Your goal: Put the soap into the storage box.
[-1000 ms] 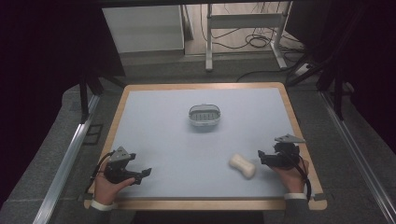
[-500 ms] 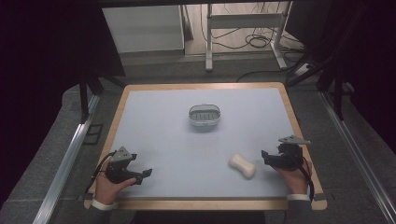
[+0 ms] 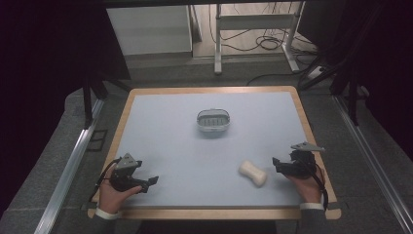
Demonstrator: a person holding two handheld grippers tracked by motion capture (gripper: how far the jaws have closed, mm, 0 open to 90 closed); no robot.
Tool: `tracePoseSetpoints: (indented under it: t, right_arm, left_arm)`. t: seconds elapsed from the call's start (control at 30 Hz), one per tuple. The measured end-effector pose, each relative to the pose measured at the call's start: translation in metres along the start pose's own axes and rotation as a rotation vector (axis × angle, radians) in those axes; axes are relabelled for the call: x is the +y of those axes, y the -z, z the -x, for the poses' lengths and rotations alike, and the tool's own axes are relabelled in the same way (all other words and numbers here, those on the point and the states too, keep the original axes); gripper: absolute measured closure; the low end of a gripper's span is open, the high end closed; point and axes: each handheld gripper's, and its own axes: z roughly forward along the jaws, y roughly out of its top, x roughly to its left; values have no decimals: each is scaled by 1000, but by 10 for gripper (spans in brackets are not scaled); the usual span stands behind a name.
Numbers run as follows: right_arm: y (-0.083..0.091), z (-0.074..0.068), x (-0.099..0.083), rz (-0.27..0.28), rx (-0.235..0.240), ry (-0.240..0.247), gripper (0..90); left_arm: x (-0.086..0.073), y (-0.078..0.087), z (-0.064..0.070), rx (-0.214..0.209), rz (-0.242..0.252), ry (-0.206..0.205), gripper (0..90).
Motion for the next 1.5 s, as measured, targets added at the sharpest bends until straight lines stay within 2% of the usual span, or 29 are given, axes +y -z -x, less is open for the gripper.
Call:
tracePoseSetpoints:
  t: [0.33, 0.43, 0.5, 0.6, 0.7, 0.87, 1.1, 1.33, 1.43, 1.5]
  right_arm:
    - [3, 1, 1, -3, 1, 2, 125]
    - [3, 1, 2, -4, 8, 8, 128]
    - [3, 2, 3, -3, 39, -3, 132]
    - [5, 1, 7, -9, 32, 22, 138]
    - [6, 2, 9, -5, 45, 19, 143]
    - [17, -3, 21, -14, 71, 53, 169]
    - [20, -10, 31, -44, 95, 99, 173]
    - [24, -23, 45, -69, 130, 151, 173]
    - [25, -32, 52, -70, 177, 171, 173]
    - [25, -38, 54, -78, 185, 188, 173]
  left_arm:
    - [0, 0, 1, -5, -2, -1, 77]
    - [0, 1, 1, -5, -1, 4, 77]
    - [0, 1, 0, -2, -1, 6, 77]
    - [0, 3, 0, -8, 8, 13, 77]
    - [0, 4, 0, -6, 10, 15, 77]
    - [0, 5, 0, -12, 17, 17, 78]
    - [0, 5, 0, -13, 14, 16, 78]
    - [0, 4, 1, -13, 12, 16, 78]
    - [0, 4, 1, -12, 11, 12, 77]
    - [0, 4, 1, -12, 10, 11, 78]
